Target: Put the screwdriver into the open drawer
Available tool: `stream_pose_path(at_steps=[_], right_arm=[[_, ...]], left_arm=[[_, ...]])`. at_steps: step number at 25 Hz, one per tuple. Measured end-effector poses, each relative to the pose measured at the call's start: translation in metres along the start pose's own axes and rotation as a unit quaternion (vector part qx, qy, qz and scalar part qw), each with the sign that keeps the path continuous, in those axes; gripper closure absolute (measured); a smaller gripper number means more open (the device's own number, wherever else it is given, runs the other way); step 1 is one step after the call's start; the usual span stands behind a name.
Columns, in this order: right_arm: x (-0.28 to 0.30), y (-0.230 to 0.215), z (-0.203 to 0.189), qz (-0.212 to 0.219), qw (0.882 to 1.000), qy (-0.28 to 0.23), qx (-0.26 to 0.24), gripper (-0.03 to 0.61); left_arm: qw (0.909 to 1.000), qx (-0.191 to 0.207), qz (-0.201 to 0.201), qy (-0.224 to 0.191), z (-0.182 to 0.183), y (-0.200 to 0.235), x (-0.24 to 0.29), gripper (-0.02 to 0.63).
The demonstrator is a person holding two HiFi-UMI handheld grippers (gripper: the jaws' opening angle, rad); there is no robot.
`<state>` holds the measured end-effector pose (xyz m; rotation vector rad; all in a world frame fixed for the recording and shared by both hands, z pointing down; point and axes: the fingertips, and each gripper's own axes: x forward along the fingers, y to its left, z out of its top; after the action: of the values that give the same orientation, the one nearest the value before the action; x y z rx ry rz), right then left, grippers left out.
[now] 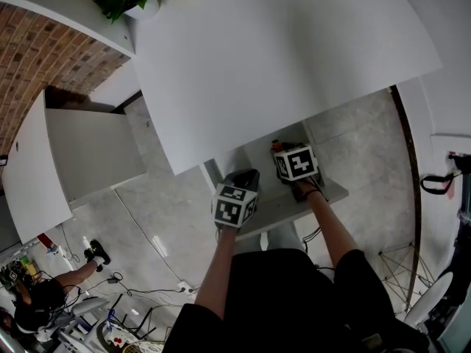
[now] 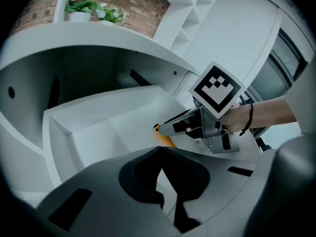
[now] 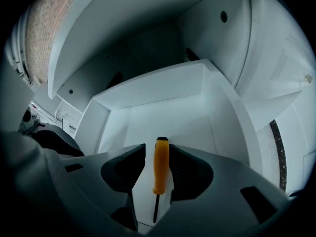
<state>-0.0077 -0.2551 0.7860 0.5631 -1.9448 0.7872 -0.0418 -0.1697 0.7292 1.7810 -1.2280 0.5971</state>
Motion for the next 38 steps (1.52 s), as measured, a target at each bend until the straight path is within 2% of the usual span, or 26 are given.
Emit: stream_pose_path(at_steps=[3,8,11,15,19,27,38], right_arm=[[-0.009,0.001,0.006,0.002,1.000,-0.009,0.000,0.448],[-0.034,0.011,0.018,0.004,0.999,-0.021,-0.025,0.531],[-0.052,0.021,0.023,0.012,0.999,-0.036,-0.035,0.551],[-0.075,0.039,0.028,0.028,0.996,-0.060,-0.063,0.560],[-0.104,0.058,0.037,0.058,0.991,-0.099,-0.069,0.561],[-0.172,0.095,0.064,0.089,0.973,-0.197,-0.085,0.561],[-0.254,0.119,0.089,0.102,0.937,-0.324,-0.076,0.563]], left_arm=[[0.9998,0.004,0.004,-0.017,0.009,0.000,-0.009,0.604],[0.9989,0.016,0.012,-0.041,0.023,-0.002,-0.034,0.606],[0.9979,0.030,0.013,-0.056,0.030,-0.007,-0.049,0.606],[0.9958,0.046,0.017,-0.078,0.036,-0.012,-0.070,0.604],[0.9925,0.051,0.019,-0.110,0.046,-0.019,-0.092,0.605],[0.9836,0.056,0.020,-0.170,0.068,-0.025,-0.142,0.605],[0.9620,0.057,0.054,-0.261,0.089,-0.023,-0.207,0.605]])
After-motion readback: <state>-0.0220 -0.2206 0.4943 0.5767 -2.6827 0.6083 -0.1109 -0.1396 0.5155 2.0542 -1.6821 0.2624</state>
